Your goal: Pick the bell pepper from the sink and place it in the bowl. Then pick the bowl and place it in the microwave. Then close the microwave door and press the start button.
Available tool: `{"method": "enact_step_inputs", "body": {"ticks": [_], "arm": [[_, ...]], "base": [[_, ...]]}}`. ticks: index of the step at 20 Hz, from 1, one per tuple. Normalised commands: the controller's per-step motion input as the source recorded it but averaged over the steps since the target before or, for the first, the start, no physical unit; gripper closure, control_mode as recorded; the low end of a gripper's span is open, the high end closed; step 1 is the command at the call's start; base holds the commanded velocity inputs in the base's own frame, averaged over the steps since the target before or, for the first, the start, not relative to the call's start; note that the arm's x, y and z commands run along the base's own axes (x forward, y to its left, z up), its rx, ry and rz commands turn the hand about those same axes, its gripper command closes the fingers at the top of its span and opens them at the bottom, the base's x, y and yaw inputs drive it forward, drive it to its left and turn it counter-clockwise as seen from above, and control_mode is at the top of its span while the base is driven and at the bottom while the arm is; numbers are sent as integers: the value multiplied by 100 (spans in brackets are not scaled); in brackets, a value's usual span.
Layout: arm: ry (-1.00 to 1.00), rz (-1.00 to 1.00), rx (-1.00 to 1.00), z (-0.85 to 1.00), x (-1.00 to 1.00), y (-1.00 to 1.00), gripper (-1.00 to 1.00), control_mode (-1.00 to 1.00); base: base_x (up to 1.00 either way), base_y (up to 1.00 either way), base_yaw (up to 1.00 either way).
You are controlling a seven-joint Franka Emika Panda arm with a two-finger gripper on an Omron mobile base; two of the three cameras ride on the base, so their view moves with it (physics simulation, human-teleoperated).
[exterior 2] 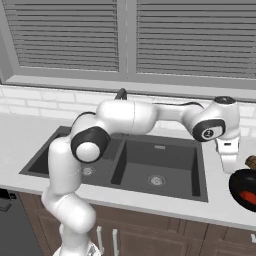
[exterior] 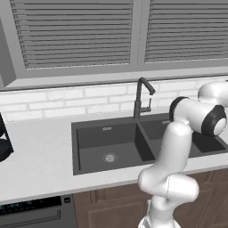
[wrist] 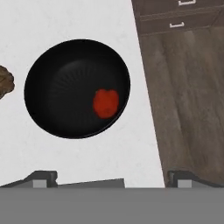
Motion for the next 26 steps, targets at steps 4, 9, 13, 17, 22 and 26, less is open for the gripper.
{"method": "enact_step_inputs", "body": {"ticks": [4,9,13,17,22,26], "arm": [[20,15,0,3,8,0,-100,-100],[27,16,0,-2,10,0,-100,-100],[26,18,1,-22,8,-1,-100,-100],[13,21,10,-36,2,0,-100,-100],[3,21,19,-35,0,-1,-100,-100],[1,23,20,-13,4,-26,-100,-100]], "base": [[0,0,0],[0,0,0],[0,0,0],[0,0,0],[0,0,0],[0,0,0]]}}
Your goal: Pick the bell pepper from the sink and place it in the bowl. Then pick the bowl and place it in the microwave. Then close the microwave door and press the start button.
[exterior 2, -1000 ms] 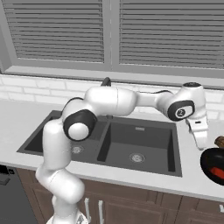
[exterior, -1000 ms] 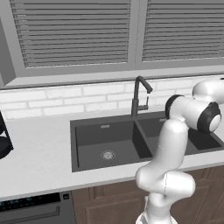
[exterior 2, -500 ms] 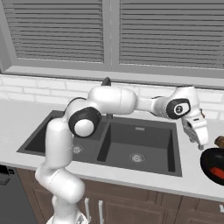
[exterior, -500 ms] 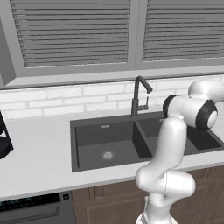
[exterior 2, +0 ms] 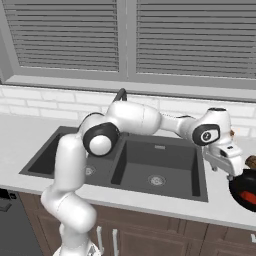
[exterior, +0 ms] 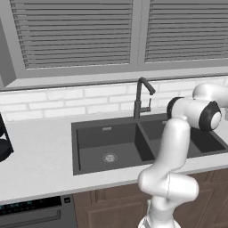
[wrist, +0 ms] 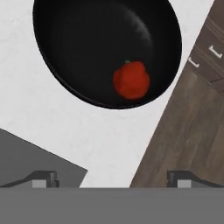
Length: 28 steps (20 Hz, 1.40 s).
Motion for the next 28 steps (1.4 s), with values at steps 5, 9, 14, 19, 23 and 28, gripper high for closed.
{"method": "enact_step_inputs", "body": {"ticks": [5,9,14,19,23,28], "arm": [[10,18,6,-1,23,-19,-100,-100],[13,17,1,-6,24,-8,-100,-100],[12,12,3,-19,15,-1,-100,-100],[3,12,14,-13,12,-15,-100,-100],[6,14,11,-6,16,-15,-100,-100],[3,14,8,-19,15,-16,-100,-100]], "base": [[0,0,0],[0,0,0],[0,0,0],[0,0,0],[0,0,0],[0,0,0]]}}
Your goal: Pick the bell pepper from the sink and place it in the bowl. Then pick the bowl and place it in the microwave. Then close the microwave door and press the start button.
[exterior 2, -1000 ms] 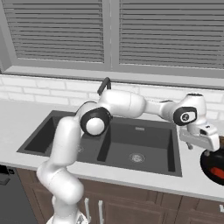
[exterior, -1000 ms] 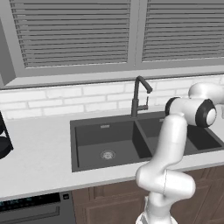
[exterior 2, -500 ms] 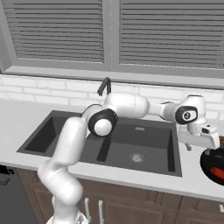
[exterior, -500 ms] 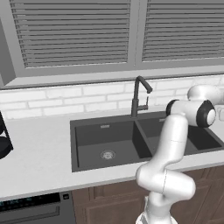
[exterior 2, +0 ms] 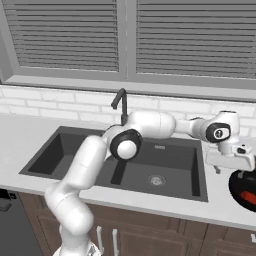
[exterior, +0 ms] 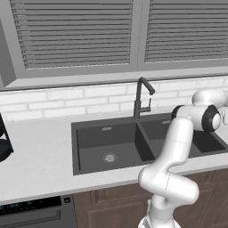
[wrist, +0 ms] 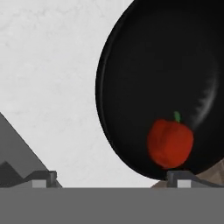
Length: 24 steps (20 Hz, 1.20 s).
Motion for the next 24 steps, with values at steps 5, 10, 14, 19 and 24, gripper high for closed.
{"method": "enact_step_inputs", "body": {"ticks": [5,10,14,19,24], "arm": [[0,11,10,-32,19,-10,-100,-100],[0,9,10,-23,20,-18,-100,-100],[0,7,6,-24,19,-16,-100,-100],[0,6,2,-23,11,-7,-100,-100],[0,3,0,-25,0,0,100,-100]], "base": [[0,0,0],[0,0,0],[0,0,0],[0,0,0],[0,0,0]]}}
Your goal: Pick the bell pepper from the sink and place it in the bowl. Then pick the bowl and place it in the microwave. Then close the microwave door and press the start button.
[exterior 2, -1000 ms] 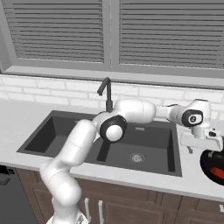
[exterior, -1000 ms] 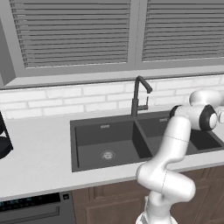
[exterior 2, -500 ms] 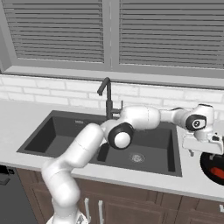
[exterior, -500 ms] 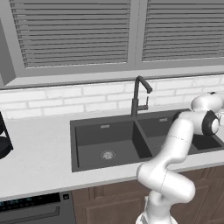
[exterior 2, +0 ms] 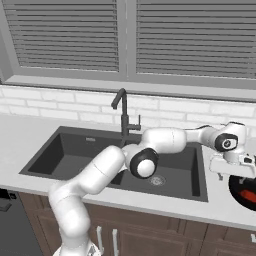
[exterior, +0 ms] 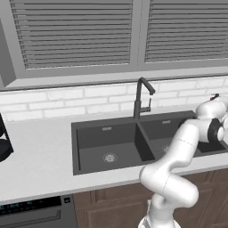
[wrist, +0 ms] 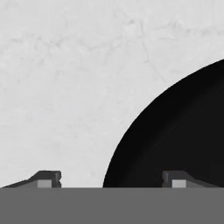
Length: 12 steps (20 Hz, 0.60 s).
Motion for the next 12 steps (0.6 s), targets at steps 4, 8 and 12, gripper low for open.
{"method": "enact_step_inputs", "body": {"ticks": [4,8,12], "arm": [[0,1,0,-5,0,0,100,-100],[0,0,0,0,0,0,100,-100],[-3,1,0,0,0,7,100,-100]], "base": [[0,0,0],[0,0,0],[0,0,0]]}}
